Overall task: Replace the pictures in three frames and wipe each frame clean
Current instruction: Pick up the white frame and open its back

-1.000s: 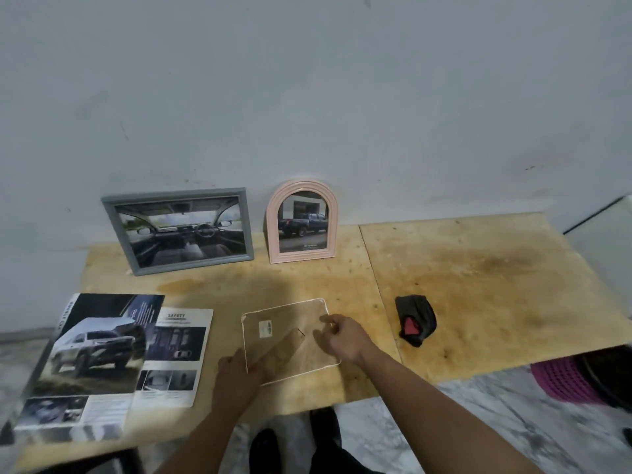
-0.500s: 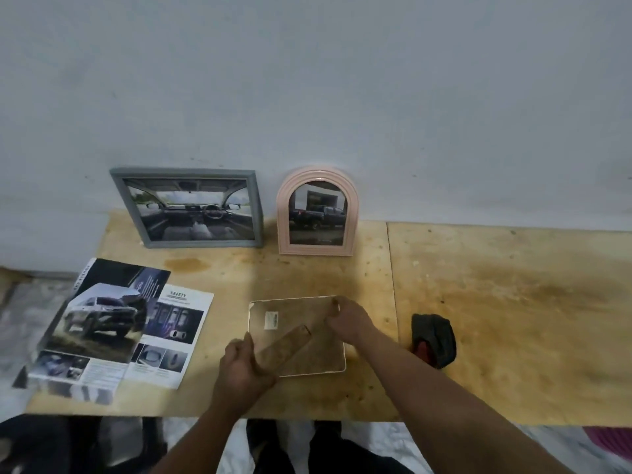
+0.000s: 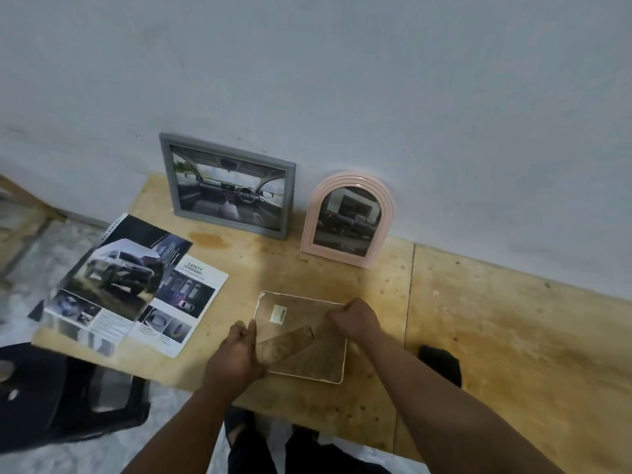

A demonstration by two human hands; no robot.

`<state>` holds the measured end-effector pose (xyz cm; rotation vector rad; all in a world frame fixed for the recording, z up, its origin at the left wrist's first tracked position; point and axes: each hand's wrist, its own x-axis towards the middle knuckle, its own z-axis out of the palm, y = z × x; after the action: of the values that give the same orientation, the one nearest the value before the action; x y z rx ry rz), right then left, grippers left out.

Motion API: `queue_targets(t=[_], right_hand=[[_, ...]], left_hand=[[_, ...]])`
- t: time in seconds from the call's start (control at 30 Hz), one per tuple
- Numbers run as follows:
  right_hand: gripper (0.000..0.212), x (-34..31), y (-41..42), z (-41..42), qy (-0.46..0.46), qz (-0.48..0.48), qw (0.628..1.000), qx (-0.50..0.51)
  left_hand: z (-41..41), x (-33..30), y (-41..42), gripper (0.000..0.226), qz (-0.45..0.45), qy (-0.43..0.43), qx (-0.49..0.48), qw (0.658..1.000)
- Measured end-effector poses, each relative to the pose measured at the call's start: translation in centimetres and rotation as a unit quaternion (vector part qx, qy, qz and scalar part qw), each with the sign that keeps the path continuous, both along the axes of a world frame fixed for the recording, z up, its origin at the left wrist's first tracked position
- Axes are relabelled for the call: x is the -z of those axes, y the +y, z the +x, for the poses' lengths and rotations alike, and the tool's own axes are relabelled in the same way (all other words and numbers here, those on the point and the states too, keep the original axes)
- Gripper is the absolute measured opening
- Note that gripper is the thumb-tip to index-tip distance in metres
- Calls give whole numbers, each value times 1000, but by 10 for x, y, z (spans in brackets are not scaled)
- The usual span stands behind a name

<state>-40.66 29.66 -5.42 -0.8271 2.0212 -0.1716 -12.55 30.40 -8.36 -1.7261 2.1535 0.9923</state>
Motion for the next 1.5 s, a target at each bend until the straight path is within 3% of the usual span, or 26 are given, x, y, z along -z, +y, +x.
queue_targets(t=[0.2,0.5,0.73,0.93,1.23,1.5], right_hand=[[36,6,-12,-2,48,21,999,-9],[31,11,-12,-2,71,16,997,1],[30,13,-9,-13,-47,-5,996,76],[23,21,12,-20,-178,-37,962,205],[22,37,41,-11,-161,-57,948,269],[19,40,44,-10,-220,-57,918,324]], left_hand=[[-12,-10,-8,103,-4,-77,35,996],[-13,-12,-9,99,2,-87,31,996],[-11,-11,-9,109,3,-78,23,997],[-10,-12,-7,109,1,-67,23,998],[-13,-15,-8,105,7,-85,31,996],[-16,-17,-5,110,5,-96,32,995]])
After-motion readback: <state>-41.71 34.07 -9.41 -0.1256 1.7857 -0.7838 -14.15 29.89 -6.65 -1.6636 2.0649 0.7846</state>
